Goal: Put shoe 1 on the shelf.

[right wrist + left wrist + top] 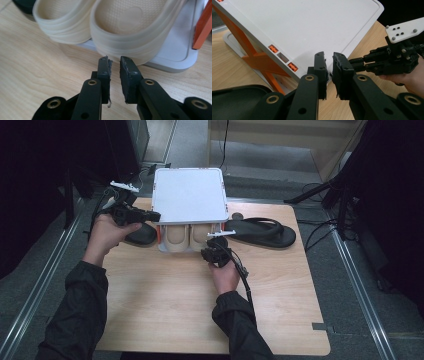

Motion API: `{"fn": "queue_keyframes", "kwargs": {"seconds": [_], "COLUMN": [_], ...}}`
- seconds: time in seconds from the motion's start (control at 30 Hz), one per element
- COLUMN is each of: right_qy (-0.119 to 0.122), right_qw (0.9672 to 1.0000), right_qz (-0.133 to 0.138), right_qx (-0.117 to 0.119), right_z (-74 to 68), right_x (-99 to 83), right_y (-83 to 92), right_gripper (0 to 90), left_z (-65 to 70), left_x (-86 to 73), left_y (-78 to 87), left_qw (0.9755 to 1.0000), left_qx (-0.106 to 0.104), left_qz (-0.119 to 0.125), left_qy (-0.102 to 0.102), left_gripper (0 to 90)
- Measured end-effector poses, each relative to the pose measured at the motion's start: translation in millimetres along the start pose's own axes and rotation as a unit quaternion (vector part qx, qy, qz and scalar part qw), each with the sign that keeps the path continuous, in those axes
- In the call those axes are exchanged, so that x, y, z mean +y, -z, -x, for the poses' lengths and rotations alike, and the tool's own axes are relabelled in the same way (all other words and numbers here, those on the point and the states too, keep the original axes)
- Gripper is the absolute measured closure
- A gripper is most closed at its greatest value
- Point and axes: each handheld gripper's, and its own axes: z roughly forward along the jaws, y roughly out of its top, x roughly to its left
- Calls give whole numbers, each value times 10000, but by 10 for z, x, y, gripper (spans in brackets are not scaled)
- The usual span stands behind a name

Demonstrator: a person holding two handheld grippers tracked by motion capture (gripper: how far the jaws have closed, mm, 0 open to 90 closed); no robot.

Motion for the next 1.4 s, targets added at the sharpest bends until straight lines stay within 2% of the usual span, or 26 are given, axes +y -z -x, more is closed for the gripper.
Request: {"fn": "queue_keyframes", "kwargs": {"seconds": [0.1, 0.17, 0.23, 0.27, 0.37, 0.5, 0.6, 0.63, 0.77, 0.87, 0.9, 1.03, 1.2, 1.23, 1.3, 1.4], "right_qy": [13, -29, 3, 57, 236, 343, 441, 441, 385, 375, 354, 375, 330, 394, 481, 478], "right_qw": [9999, 9996, 9993, 9993, 9991, 9977, 9953, 9953, 9946, 9939, 9924, 9925, 9918, 9914, 9912, 9924], "right_qz": [56, 84, 94, 99, 157, 309, 507, 507, 437, 467, 569, 592, 824, 876, 873, 806], "right_qx": [141, 278, 357, 362, 314, 506, 698, 698, 856, 930, 1029, 1001, 915, 886, 876, 799], "right_z": [10, 25, 34, 39, 37, 42, 57, 57, 63, 63, 67, 80, 130, 149, 163, 193], "right_x": [-25, -47, -75, -92, -148, -216, -274, -274, -313, -338, -373, -488, -666, -731, -785, -865], "right_y": [75, 131, 174, 193, 252, 350, 442, 442, 577, 635, 703, 833, 944, 985, 1025, 1079], "right_gripper": [727, 646, 551, 531, 492, 478, 465, 465, 335, 299, 286, 259, 240, 232, 227, 211], "left_z": [-6, -6, -4, -3, 0, 0, -1, -1, 11, 9, 10, 19, 27, 30, 28, 26], "left_x": [0, 0, 1, 1, 1, 1, 2, 2, 4, 5, 6, 6, 8, 8, 9, 7], "left_y": [2, 0, 2, 1, 0, 0, 0, 0, -1, 1, 1, 1, 0, 0, 0, 0], "left_qw": [10000, 10000, 10000, 10000, 10000, 10000, 10000, 10000, 10000, 10000, 10000, 10000, 10000, 10000, 10000, 10000], "left_qx": [-28, -25, -30, -29, -29, -35, -41, -41, -9, -26, -33, 9, 25, 28, 5, 12], "left_qz": [-5, 0, -11, -8, -2, -2, 0, 0, -12, -16, -19, -21, -24, -28, -28, -12], "left_qy": [7, 11, 14, 16, 26, 25, 23, 23, 4, 24, 25, -12, -5, -21, -36, -2], "left_gripper": [805, 804, 801, 800, 797, 794, 790, 788, 785, 778, 775, 767, 765, 763, 752, 749]}}
